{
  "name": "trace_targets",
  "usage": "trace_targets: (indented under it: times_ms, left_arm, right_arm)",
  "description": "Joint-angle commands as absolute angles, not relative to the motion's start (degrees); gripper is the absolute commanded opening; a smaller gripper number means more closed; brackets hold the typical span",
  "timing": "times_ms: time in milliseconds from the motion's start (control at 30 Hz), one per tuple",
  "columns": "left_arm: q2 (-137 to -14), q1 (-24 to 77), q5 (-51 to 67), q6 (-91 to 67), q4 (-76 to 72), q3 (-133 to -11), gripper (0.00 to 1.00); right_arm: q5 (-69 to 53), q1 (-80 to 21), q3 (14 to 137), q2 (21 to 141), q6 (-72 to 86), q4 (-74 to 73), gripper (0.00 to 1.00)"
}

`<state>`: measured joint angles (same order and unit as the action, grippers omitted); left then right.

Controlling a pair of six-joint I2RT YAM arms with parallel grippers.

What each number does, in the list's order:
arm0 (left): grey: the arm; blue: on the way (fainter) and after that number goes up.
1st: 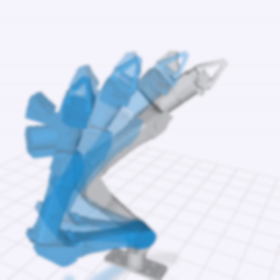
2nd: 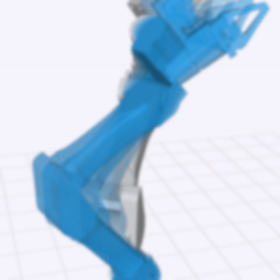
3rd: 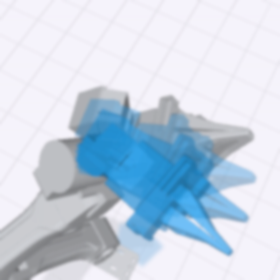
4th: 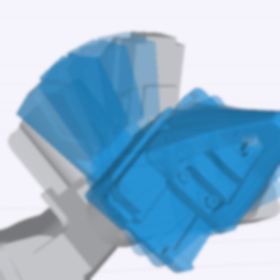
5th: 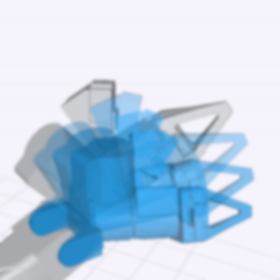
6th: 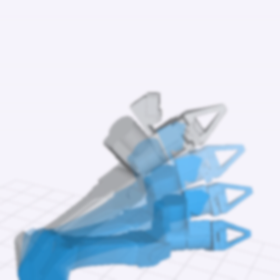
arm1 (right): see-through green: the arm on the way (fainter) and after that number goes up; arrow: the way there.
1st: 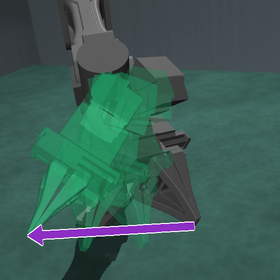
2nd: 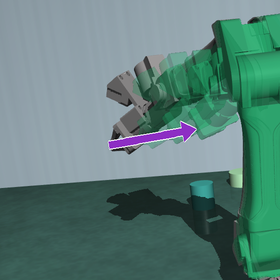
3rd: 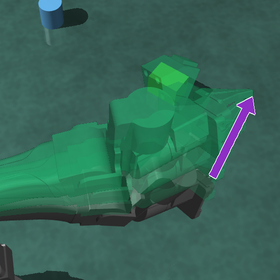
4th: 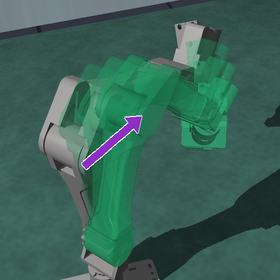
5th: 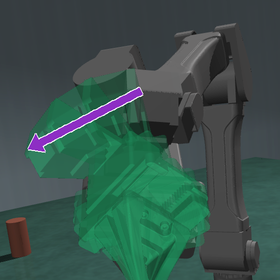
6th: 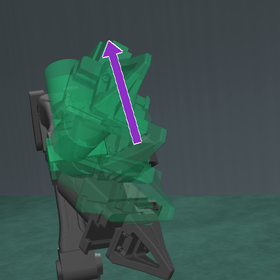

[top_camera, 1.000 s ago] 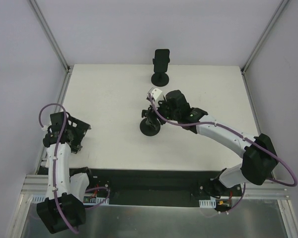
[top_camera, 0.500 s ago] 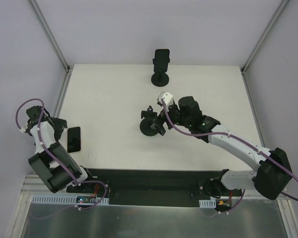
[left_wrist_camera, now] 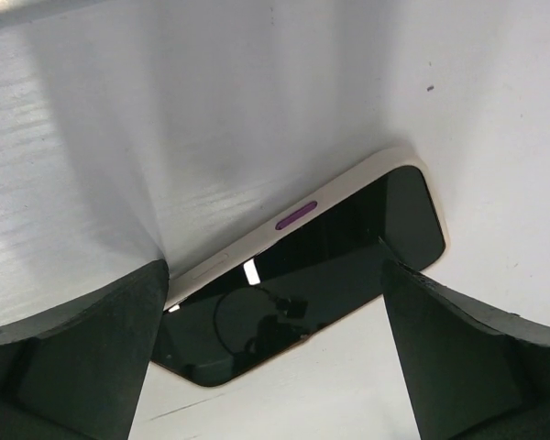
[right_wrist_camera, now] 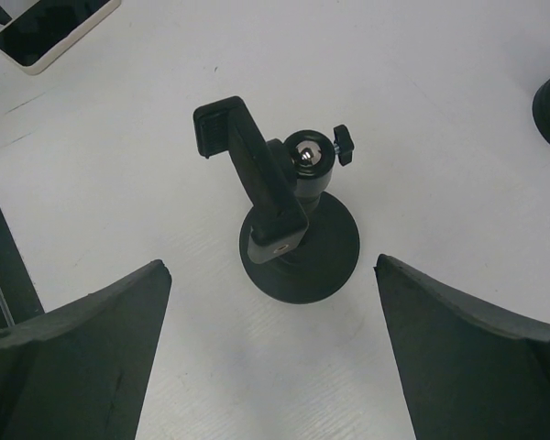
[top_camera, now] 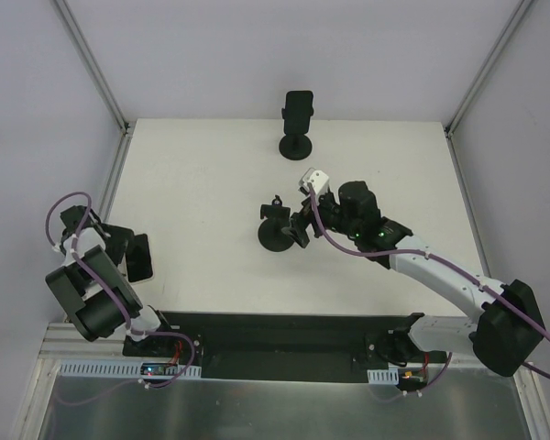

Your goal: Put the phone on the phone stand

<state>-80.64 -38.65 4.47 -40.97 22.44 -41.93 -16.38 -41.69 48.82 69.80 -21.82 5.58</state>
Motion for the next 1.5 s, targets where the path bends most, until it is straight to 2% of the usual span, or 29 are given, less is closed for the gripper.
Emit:
trace_targets:
  times_ms: [0,100,200,433,600,967,1267,1367,1400,1467]
  left_arm:
    - [-80.16,-35.61,7.81,-42.54,24.61,-38.76,0.99]
    - [-78.93,-26.85,4.32,-43.24,25.92,-40.15,0.99]
    - [-78.92,-20.24,-4.97,-43.59,28.38,-43.14,0.99]
    - [-85.51,-19.34,-8.52,-44.03,34.36,-47.11,0.99]
    - [-89.99,-19.16,-6.59,-45.88,35.33,-49.21,0.99]
    - [-90.18,-18.28,-6.68,-50.0,36.29,-51.68,0.99]
    - [-96.94,-18.11,-4.57,-55.46,38.14,-53.35,0.99]
    - [-96.68,-18.1,-6.59,-55.81,37.88,-53.26,0.95]
    - [-96.68,-18.02,-6.59,-55.38,37.53,-53.26,0.9]
    - [-96.68,-18.02,-6.07,-54.58,36.48,-53.0,0.71]
  right_arm:
    - [-17.84,-41.31,48.87,69.96,-21.27,9.58,0.96]
    - [-17.75,-41.31,48.96,70.49,-21.18,9.75,0.96]
    - [-17.67,-41.4,48.96,70.58,-21.18,9.93,0.96]
    - [-17.14,-41.22,48.52,70.49,-21.53,9.93,0.96]
    - [-17.31,-41.05,48.51,70.49,-21.8,10.02,0.96]
    - [-17.05,-40.69,48.16,70.22,-21.88,10.02,0.96]
    - [-15.74,-40.52,47.81,69.52,-21.71,9.84,0.96]
    - [-14.24,-40.6,48.25,69.0,-21.53,8.45,0.96]
    - [-13.54,-40.52,48.51,68.47,-20.84,7.65,0.96]
    - [-11.52,-40.43,49.92,67.42,-19.78,5.2,0.96]
